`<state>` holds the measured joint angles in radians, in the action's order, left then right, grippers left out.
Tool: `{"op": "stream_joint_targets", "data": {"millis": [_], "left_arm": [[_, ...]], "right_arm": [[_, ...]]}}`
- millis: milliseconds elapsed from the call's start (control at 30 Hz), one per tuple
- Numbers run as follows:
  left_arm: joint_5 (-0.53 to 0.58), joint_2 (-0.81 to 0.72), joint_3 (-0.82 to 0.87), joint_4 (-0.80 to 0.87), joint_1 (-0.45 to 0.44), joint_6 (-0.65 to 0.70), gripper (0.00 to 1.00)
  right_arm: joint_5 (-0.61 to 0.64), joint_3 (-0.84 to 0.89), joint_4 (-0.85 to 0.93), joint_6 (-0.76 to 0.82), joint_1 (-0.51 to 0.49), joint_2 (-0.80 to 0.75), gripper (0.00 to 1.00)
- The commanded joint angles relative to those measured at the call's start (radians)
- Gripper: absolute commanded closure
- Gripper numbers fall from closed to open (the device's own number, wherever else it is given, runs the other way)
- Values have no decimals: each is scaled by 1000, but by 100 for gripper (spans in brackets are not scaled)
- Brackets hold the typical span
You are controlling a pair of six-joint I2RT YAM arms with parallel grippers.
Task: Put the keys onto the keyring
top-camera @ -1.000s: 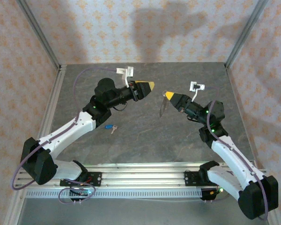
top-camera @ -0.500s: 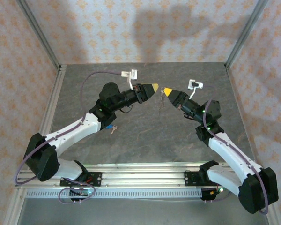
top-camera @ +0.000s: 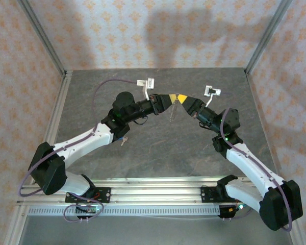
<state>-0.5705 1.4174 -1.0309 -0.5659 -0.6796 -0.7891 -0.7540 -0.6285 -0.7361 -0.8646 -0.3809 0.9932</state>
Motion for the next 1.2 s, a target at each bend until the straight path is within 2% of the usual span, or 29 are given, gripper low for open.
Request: {"op": "stream_joint_targets", "data": {"millis": [0,267,667,1000,1167], "left_arm": [[-5,9,-24,-52,-11,-2,71],[3,11,-34,-52,-17,2,72],[31,0,-35,-64,-17,4,65],[37,7,-37,-90,-18,-5,65],[22,18,-44,-104,-26,-9,71]], "right_arm": [[6,-34,-76,-9,-6,-10,100],[2,-24,-69,-5,-6,-16,100],[-3,-16,-55,1,-6,-18,100],[-7,-10,-52,2,-6,-18,100],[-4,-8,-49,4,-6,-16,100]]}}
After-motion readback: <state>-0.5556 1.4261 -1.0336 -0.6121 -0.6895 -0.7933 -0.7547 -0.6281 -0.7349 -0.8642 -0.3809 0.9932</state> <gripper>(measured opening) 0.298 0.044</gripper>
